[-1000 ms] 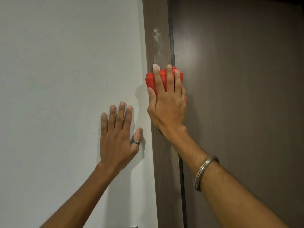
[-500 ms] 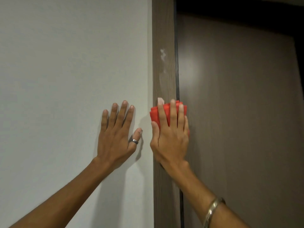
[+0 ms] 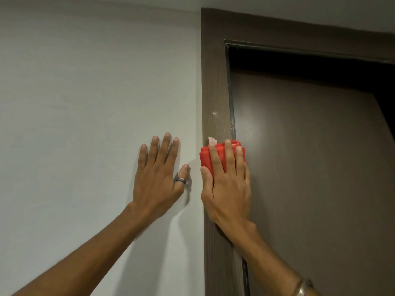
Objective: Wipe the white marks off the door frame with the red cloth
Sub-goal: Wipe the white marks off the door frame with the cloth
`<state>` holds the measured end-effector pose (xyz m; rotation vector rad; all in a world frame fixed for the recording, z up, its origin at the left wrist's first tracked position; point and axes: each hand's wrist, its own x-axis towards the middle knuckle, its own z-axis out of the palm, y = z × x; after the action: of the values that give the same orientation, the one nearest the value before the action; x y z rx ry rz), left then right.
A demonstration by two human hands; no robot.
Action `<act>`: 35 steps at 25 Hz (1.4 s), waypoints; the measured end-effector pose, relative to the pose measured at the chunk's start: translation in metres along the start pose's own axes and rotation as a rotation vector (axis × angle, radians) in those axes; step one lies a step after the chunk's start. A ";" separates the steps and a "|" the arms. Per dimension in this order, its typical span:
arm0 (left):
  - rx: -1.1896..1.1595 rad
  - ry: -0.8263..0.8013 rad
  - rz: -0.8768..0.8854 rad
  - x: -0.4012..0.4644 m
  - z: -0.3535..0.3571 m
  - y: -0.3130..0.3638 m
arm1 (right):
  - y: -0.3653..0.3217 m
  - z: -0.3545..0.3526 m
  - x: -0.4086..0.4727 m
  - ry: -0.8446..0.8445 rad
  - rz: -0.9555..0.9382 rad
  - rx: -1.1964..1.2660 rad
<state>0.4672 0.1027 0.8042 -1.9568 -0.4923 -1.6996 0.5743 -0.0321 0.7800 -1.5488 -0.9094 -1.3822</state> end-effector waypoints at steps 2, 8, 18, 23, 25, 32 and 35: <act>0.013 -0.002 0.002 0.000 0.000 -0.001 | -0.001 0.001 0.014 0.013 0.006 0.003; -0.019 0.011 -0.013 0.026 0.000 -0.001 | -0.016 -0.007 0.162 0.005 -0.062 -0.006; -0.013 0.046 -0.023 0.018 -0.001 -0.007 | 0.002 -0.004 0.090 0.021 -0.075 0.010; 0.001 0.024 -0.038 0.018 -0.001 -0.005 | 0.001 -0.005 0.109 0.007 -0.096 -0.061; 0.005 0.026 -0.042 0.023 -0.003 -0.005 | -0.001 -0.004 0.132 0.017 -0.115 -0.057; 0.023 0.009 -0.070 0.058 -0.008 -0.003 | -0.015 -0.010 0.246 0.007 -0.139 -0.026; 0.026 0.021 -0.070 0.057 -0.003 -0.005 | -0.022 -0.019 0.285 -0.006 -0.143 -0.018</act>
<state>0.4706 0.1020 0.8613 -1.9222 -0.5778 -1.7464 0.5831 -0.0471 1.0664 -1.5269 -1.0304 -1.4904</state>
